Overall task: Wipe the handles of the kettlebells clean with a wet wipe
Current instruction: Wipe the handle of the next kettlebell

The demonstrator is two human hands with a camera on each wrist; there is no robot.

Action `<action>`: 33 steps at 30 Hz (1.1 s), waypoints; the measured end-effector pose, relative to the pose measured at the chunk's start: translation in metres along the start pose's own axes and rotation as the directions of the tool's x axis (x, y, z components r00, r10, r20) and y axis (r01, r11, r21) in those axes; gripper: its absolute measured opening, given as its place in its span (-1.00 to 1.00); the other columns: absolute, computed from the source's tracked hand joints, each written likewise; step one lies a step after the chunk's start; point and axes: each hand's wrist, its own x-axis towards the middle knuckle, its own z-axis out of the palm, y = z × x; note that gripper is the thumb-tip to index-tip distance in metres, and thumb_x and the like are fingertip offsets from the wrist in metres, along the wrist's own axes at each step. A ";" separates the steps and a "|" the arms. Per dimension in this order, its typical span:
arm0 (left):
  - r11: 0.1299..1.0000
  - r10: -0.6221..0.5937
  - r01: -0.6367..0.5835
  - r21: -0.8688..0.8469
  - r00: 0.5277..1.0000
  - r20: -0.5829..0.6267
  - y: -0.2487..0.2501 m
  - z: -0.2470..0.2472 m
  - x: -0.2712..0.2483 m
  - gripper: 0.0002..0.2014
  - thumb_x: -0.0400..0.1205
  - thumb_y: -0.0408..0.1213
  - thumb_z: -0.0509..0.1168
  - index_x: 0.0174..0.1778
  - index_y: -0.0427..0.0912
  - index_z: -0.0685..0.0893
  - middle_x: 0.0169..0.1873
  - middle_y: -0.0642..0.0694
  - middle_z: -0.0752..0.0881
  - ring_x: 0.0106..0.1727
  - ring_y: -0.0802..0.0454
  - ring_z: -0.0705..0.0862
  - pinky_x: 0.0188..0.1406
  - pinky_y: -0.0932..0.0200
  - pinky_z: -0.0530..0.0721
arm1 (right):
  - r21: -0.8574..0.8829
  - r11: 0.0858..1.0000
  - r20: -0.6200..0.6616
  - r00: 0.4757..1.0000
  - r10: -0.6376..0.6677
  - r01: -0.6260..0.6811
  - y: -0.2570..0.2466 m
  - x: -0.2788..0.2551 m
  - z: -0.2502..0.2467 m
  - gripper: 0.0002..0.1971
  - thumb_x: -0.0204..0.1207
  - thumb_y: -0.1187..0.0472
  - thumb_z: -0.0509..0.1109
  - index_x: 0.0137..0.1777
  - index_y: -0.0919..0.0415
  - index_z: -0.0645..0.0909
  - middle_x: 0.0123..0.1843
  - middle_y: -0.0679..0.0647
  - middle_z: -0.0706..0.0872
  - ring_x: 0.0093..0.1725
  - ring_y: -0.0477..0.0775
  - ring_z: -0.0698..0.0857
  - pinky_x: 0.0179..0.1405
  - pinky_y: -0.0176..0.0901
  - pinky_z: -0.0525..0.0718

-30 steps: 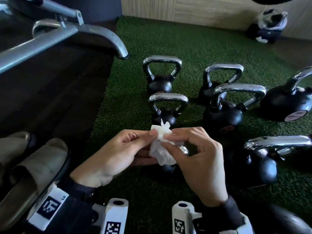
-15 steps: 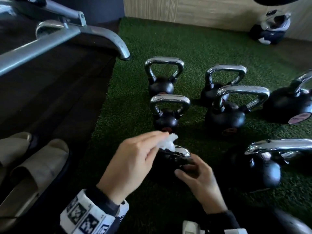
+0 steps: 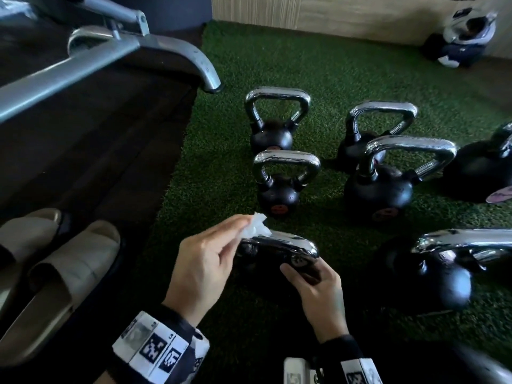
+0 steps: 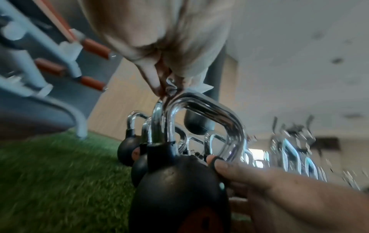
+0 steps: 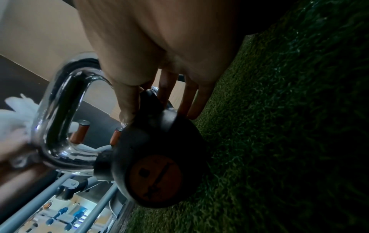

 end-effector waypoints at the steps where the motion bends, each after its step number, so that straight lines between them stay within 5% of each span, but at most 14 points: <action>1: 0.997 -0.075 0.073 -0.031 0.996 -0.049 -0.008 0.000 -0.001 -0.74 0.66 -0.45 0.42 0.27 -0.29 0.81 0.23 -0.01 0.81 0.25 0.29 0.77 0.24 0.40 0.72 | 0.000 1.000 0.001 1.000 -0.005 0.005 0.000 0.000 0.000 -0.82 0.41 0.29 0.71 -0.05 0.05 0.85 -0.11 -0.05 0.92 -0.08 -0.06 0.89 -0.05 -0.23 0.82; 6: 0.953 -0.219 0.199 -0.227 0.974 -0.064 -0.026 0.004 -0.019 -0.68 0.65 -0.48 0.42 0.33 -0.27 0.74 0.18 -0.02 0.82 0.13 0.24 0.84 0.09 0.38 0.78 | 0.029 0.999 0.003 1.000 0.021 -0.021 0.002 0.001 -0.002 -0.87 0.40 0.28 0.72 -0.11 0.10 0.87 -0.13 0.00 0.92 -0.10 0.00 0.91 -0.05 -0.09 0.85; 10: 0.753 -0.514 0.457 -0.473 0.858 0.011 -0.036 0.022 -0.041 -0.75 0.67 -0.33 0.39 0.24 -0.27 0.82 0.02 -0.04 0.90 0.07 0.02 0.88 0.13 -0.04 0.85 | 0.071 0.997 0.015 0.999 0.034 -0.035 0.005 0.002 -0.002 -0.89 0.41 0.30 0.70 -0.10 0.17 0.86 -0.12 0.05 0.92 -0.07 0.07 0.91 -0.01 -0.04 0.87; 13: 0.762 -0.506 0.481 -0.433 0.860 0.066 -0.040 0.029 -0.050 -0.82 0.68 -0.36 0.41 0.15 -0.22 0.86 -0.08 0.00 0.91 -0.03 0.04 0.89 0.02 -0.04 0.87 | 0.084 0.996 0.005 0.999 0.040 -0.040 0.005 0.000 -0.001 -0.90 0.42 0.28 0.70 -0.10 0.17 0.86 -0.12 0.07 0.92 -0.07 0.06 0.91 0.03 0.08 0.86; 15: 0.774 -0.484 0.477 -0.416 0.870 0.097 -0.041 0.029 -0.053 -0.83 0.69 -0.19 0.44 0.06 -0.14 0.90 -0.37 0.03 0.84 -0.36 0.04 0.73 -0.37 0.00 0.77 | 0.075 0.996 0.002 0.999 0.040 -0.040 0.003 -0.001 -0.001 -0.90 0.42 0.27 0.69 -0.10 0.14 0.87 -0.12 0.05 0.92 -0.07 0.04 0.91 0.05 0.12 0.86; 17: 0.796 -0.478 0.472 -0.379 0.874 0.087 -0.041 0.030 -0.055 -0.64 0.66 0.03 0.47 -0.13 -0.25 0.87 -0.62 0.01 0.51 -0.51 0.11 0.37 -0.55 0.04 0.38 | 0.065 0.997 0.006 0.999 0.050 -0.050 0.003 -0.001 -0.001 -0.88 0.41 0.25 0.70 -0.09 0.08 0.88 -0.10 0.03 0.92 -0.06 0.02 0.91 0.07 0.14 0.86; 19: 0.823 -0.460 0.446 -0.351 0.887 0.048 -0.035 0.030 -0.050 -0.61 0.61 0.00 0.52 -0.23 -0.32 0.84 -0.66 0.16 0.43 -0.53 0.28 0.32 -0.56 0.18 0.31 | 0.019 0.999 0.004 0.999 0.049 -0.049 0.002 -0.001 -0.001 -0.84 0.37 0.19 0.74 -0.08 0.03 0.88 -0.08 -0.01 0.92 -0.04 0.00 0.90 0.09 0.17 0.85; 21: 0.834 -0.466 0.445 -0.325 0.885 0.014 -0.032 0.031 -0.043 -0.82 0.57 -0.13 0.53 -0.16 -0.18 0.91 -0.60 0.27 0.61 -0.53 0.37 0.45 -0.51 0.40 0.41 | -0.074 0.997 -0.005 1.000 -0.001 0.000 0.003 -0.002 -0.005 -0.78 0.29 0.16 0.79 -0.10 -0.02 0.87 -0.02 -0.08 0.90 0.01 -0.04 0.87 0.13 0.15 0.83; 24: 0.843 -0.480 0.464 -0.272 0.877 0.011 -0.041 0.036 -0.026 -0.86 0.59 -0.09 0.52 -0.12 -0.05 0.93 -0.38 0.22 0.83 -0.36 0.33 0.76 -0.36 0.39 0.61 | -0.226 0.970 0.061 0.995 -0.079 0.091 0.001 -0.010 -0.013 -0.72 0.27 0.21 0.80 -0.15 -0.18 0.87 0.06 -0.20 0.81 0.11 -0.10 0.79 0.17 -0.01 0.76; 28: 0.860 -0.457 0.465 -0.208 0.885 0.089 -0.039 0.052 0.007 -0.93 0.61 -0.20 0.54 -0.12 -0.08 0.92 -0.34 0.21 0.85 -0.26 0.42 0.80 -0.26 0.43 0.66 | -0.346 0.897 0.256 0.947 -0.192 0.275 -0.005 -0.020 -0.009 -0.52 0.41 0.21 0.67 -0.01 -0.55 0.78 0.08 -0.28 0.77 0.13 -0.14 0.73 0.17 -0.21 0.70; 30: 0.834 -0.458 0.495 -0.245 0.868 0.192 -0.037 0.058 0.016 -0.91 0.62 -0.17 0.53 -0.10 -0.07 0.92 -0.27 0.10 0.89 -0.22 0.35 0.82 -0.22 0.24 0.75 | -0.366 0.880 0.281 0.937 -0.206 0.303 -0.008 -0.014 -0.007 -0.44 0.46 0.27 0.61 -0.04 -0.63 0.73 0.04 -0.30 0.78 0.09 -0.15 0.75 0.14 -0.22 0.71; 32: 0.756 -0.491 0.584 -0.296 0.805 0.332 -0.035 0.055 0.019 -0.78 0.65 -0.01 0.44 -0.06 -0.04 0.92 -0.18 0.02 0.91 -0.08 0.15 0.86 -0.02 -0.02 0.80 | -0.329 0.903 0.200 0.955 -0.219 0.276 -0.010 -0.002 -0.004 -0.55 0.49 0.27 0.62 0.01 -0.46 0.80 0.04 -0.25 0.78 0.10 -0.14 0.78 0.14 -0.11 0.77; 33: 0.721 -0.502 0.622 -0.304 0.772 0.390 -0.035 0.053 0.020 -0.74 0.66 0.03 0.39 -0.05 -0.02 0.92 -0.18 0.05 0.90 -0.05 0.15 0.86 0.04 0.03 0.79 | -0.283 0.934 0.165 0.970 -0.177 0.218 -0.009 0.005 -0.003 -0.62 0.47 0.17 0.65 0.15 -0.36 0.80 0.11 -0.24 0.76 0.16 -0.16 0.78 0.17 -0.12 0.78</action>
